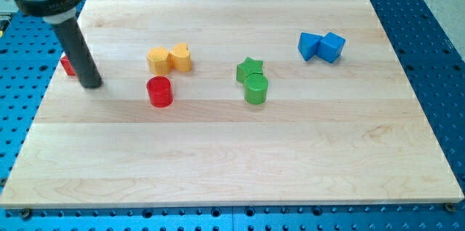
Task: Place the red star at the top left corner of the board
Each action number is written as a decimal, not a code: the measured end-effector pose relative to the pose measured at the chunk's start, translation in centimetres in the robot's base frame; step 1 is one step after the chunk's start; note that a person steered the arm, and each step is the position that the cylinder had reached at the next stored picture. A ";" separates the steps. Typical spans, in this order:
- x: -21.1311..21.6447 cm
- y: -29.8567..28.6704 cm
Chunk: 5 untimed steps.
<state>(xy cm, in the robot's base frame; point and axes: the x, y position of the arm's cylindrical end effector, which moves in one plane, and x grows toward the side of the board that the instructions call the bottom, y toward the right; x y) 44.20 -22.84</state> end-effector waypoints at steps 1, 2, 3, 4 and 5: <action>0.6 -4.1; -4.6 -3.7; -8.2 0.3; -10.9 3.0; -15.2 0.3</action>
